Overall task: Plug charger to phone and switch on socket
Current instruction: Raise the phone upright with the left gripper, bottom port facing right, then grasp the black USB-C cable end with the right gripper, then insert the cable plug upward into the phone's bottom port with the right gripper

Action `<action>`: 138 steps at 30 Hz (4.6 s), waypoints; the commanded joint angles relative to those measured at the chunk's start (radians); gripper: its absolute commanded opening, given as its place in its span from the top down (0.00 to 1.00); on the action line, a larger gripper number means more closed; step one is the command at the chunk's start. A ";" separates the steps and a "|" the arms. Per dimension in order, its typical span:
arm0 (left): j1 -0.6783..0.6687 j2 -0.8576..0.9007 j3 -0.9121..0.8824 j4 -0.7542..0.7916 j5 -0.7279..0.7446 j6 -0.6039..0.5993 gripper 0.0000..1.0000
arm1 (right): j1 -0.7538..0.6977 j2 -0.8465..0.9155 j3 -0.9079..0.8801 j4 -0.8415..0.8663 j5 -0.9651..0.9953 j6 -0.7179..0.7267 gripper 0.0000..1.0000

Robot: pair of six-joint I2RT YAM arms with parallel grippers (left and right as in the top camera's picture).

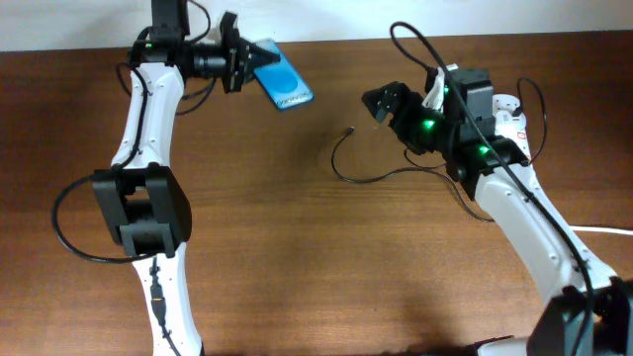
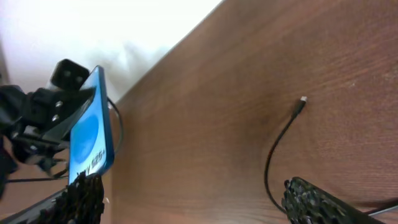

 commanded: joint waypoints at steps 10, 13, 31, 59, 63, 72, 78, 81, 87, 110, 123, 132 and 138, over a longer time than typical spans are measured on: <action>0.010 -0.013 0.009 -0.152 -0.080 0.283 1.00 | 0.008 0.418 -0.002 0.261 -0.113 0.292 0.41; 0.013 -0.013 0.009 -0.152 -0.079 0.276 1.00 | 0.036 0.468 -0.002 0.303 -0.109 0.321 0.50; 0.010 -0.013 0.009 -0.200 -0.079 0.276 1.00 | 0.069 0.642 -0.002 0.503 -0.017 0.332 0.65; -0.003 -0.013 0.009 -0.191 0.184 0.437 1.00 | -0.176 -0.114 0.023 -0.453 -0.458 -0.839 0.96; -0.005 -0.013 0.009 -0.188 0.360 0.569 1.00 | -0.131 -0.208 0.023 -0.618 -0.600 -0.901 0.96; -0.016 -0.013 0.010 -0.184 0.360 0.508 1.00 | 0.078 0.028 0.021 -0.165 -0.742 -0.418 0.96; -0.016 -0.013 0.010 -0.164 0.360 0.433 1.00 | 0.137 0.183 0.021 0.071 -0.816 -0.268 0.96; -0.016 -0.013 0.010 -0.133 0.360 0.433 1.00 | 0.142 0.192 0.021 0.188 -0.815 -0.178 0.96; -0.016 -0.013 0.010 -0.053 0.360 0.422 1.00 | 0.142 0.218 0.021 0.293 -0.891 -0.076 0.96; -0.055 -0.013 0.010 -0.007 0.360 0.301 1.00 | 0.138 0.218 0.021 0.415 -0.925 0.086 0.96; -0.039 -0.013 0.010 0.045 0.359 0.163 1.00 | 0.109 0.218 0.021 0.415 -0.894 0.092 0.96; -0.063 -0.013 0.010 0.067 0.360 0.163 1.00 | 0.100 0.218 0.021 0.421 -0.874 0.092 0.96; -0.064 -0.013 0.010 0.068 0.357 0.167 1.00 | 0.100 0.218 0.021 0.443 -0.873 0.092 0.96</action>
